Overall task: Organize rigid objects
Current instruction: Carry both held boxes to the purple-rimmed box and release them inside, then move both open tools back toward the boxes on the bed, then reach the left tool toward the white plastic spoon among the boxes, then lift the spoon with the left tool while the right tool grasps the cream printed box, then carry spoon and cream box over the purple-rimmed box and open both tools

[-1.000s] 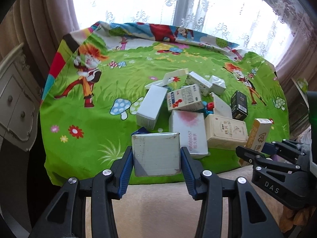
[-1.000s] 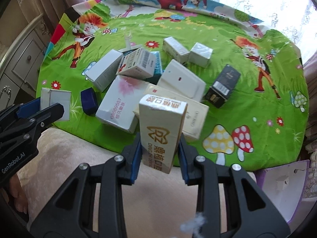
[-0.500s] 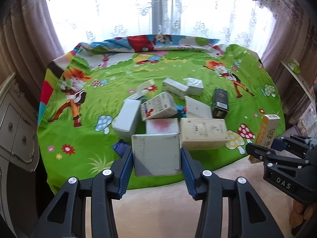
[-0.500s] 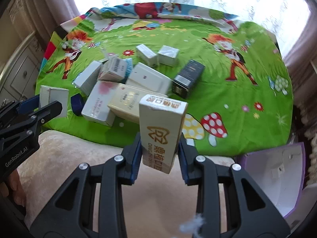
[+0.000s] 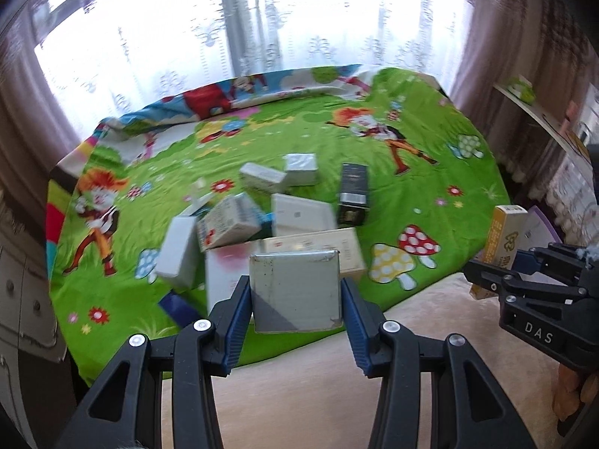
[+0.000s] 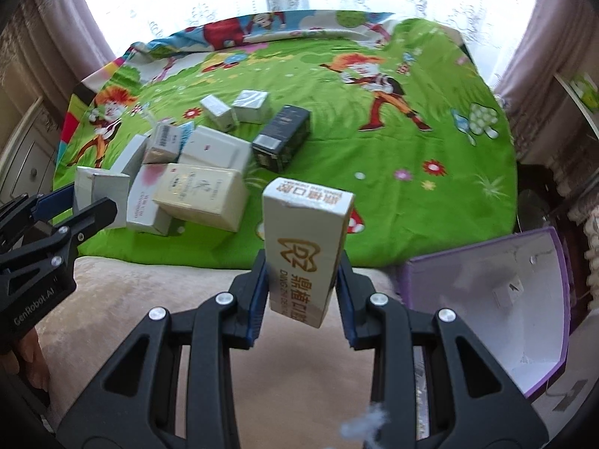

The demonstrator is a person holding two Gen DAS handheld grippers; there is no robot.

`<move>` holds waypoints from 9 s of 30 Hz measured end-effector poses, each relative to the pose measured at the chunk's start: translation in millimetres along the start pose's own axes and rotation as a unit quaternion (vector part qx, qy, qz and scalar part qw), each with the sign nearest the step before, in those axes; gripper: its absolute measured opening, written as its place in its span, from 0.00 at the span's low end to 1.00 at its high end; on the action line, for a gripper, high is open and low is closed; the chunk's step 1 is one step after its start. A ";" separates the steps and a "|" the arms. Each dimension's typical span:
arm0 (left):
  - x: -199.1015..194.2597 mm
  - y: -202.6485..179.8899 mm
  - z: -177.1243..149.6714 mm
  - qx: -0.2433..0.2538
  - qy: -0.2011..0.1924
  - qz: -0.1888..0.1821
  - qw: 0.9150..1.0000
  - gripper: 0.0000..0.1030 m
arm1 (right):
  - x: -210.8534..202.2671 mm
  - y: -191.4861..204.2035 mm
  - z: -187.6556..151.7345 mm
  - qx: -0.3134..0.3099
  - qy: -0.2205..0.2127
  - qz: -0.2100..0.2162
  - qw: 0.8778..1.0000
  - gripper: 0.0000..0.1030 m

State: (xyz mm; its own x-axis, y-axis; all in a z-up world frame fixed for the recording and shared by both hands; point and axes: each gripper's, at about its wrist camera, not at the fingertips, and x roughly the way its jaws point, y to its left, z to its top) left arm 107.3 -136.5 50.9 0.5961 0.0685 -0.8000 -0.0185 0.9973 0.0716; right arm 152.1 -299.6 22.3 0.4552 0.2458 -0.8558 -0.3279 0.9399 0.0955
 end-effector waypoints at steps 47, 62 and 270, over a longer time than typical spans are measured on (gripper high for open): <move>28.7 -225.5 21.5 0.152 0.084 -0.266 0.948 0.52 | -45.6 -193.0 -63.0 0.185 -0.023 -0.155 0.970 0.37; 20.5 -199.1 26.1 0.141 0.051 -0.216 0.965 0.62 | -62.6 -178.6 -54.5 0.171 -0.071 -0.134 0.974 0.70; 10.4 4.8 63.7 -0.160 0.004 -0.305 0.939 0.14 | -11.8 -85.9 0.9 -0.006 -0.015 0.031 0.999 0.54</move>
State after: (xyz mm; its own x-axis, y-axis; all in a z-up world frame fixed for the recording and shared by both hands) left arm 164.6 -132.8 80.9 0.5677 -0.5197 -0.6385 0.0842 0.8082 -0.5829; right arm 175.7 -383.0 24.7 0.4586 0.3101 -0.8328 -0.3653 0.9201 0.1414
